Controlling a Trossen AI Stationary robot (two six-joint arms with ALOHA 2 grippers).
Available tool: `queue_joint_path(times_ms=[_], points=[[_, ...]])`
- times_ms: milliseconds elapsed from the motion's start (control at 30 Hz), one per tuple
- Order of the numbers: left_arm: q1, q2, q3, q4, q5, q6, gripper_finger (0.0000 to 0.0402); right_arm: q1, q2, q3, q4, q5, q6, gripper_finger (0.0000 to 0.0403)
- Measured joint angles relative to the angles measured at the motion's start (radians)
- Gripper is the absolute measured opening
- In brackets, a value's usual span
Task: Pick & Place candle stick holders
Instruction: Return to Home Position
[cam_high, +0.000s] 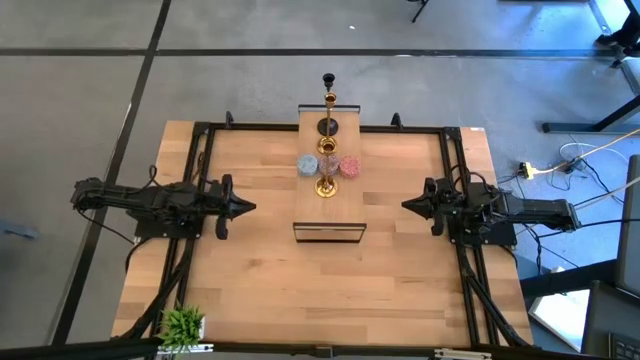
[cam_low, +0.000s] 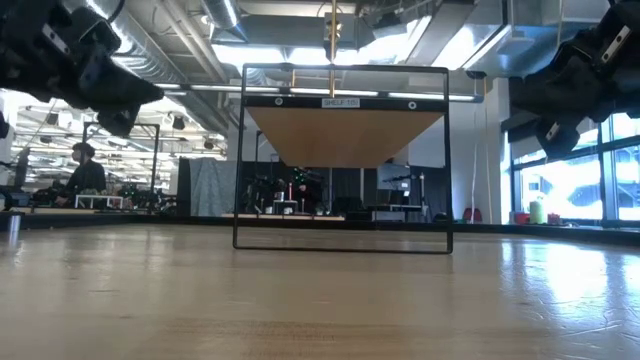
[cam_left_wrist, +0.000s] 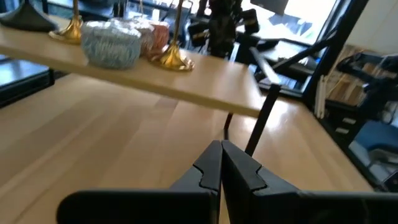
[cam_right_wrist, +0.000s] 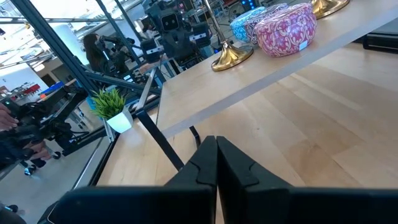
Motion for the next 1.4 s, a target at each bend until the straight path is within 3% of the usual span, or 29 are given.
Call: queue_joint_path(times_ms=[300,1400], points=[[0.000,0.001,0.000,-0.100,-0.024,-0.009,0.0001,0.000,0.000,0.000,0.000,0.000,0.000,0.0000],[0.000,0.005,0.000,-0.104,-0.019,-0.075,0.0001,0.000,0.000,0.000,0.000,0.000,0.000,0.0000]])
